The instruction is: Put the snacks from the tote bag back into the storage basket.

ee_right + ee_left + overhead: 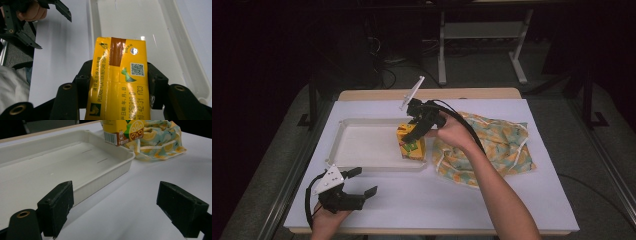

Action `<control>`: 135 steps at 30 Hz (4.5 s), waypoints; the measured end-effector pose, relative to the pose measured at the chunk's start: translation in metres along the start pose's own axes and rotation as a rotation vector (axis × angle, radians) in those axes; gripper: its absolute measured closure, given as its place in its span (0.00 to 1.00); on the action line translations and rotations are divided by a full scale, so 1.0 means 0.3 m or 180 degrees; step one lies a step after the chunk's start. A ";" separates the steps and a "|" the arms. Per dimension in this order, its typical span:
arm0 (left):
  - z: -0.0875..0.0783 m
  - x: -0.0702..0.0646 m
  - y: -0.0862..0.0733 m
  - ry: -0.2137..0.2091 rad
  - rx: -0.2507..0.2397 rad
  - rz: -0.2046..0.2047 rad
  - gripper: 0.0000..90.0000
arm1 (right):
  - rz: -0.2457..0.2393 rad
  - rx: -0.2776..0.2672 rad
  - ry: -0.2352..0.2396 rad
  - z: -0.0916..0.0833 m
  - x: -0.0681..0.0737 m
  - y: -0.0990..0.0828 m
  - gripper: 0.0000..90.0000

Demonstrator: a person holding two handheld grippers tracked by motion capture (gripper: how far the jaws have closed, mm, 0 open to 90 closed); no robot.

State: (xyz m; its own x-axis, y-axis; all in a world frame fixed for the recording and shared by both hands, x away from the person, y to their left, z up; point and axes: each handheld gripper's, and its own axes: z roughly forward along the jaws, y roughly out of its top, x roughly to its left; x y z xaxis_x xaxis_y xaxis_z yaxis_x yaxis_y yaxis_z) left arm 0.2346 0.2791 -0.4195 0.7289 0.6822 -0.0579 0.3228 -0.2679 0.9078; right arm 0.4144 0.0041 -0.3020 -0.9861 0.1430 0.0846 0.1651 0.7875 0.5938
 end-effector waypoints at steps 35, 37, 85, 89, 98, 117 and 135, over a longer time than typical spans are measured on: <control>0.002 -0.005 0.001 -0.0016 0.0001 -0.0006 0.16 | -0.0086 0.0129 0.0054 0.115 -0.011 0.038 0.55; 0.002 -0.005 0.001 -0.0016 0.0001 -0.0009 0.16 | -0.0081 0.0123 0.0057 0.117 -0.011 0.038 0.55; -0.001 -0.002 0.001 -0.0024 0.0017 0.0014 0.16 | -0.0141 0.0247 0.0058 0.204 -0.026 0.042 0.54; -0.001 -0.002 0.001 -0.0024 0.0015 0.0012 0.16 | -0.0151 0.0256 0.0071 0.213 -0.027 0.043 0.54; 0.001 -0.004 0.001 -0.0030 0.0002 -0.0005 0.16 | -0.0150 0.0272 0.0073 0.227 -0.023 0.047 0.54; 0.002 -0.003 0.002 -0.0033 -0.0001 0.0012 0.16 | -0.0244 0.0357 0.0074 0.245 -0.022 0.040 0.54; 0.003 -0.004 0.001 -0.0033 0.0001 0.0006 0.16 | -0.0287 0.0351 0.0090 0.240 -0.018 0.024 0.54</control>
State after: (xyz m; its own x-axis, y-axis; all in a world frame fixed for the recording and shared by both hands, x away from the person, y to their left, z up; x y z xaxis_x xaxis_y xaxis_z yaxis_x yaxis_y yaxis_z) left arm 0.2344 0.2777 -0.4195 0.7357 0.6746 -0.0606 0.3216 -0.2693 0.9078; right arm 0.4222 0.0520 -0.3558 -0.9969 0.0528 0.0583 0.0752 0.8578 0.5085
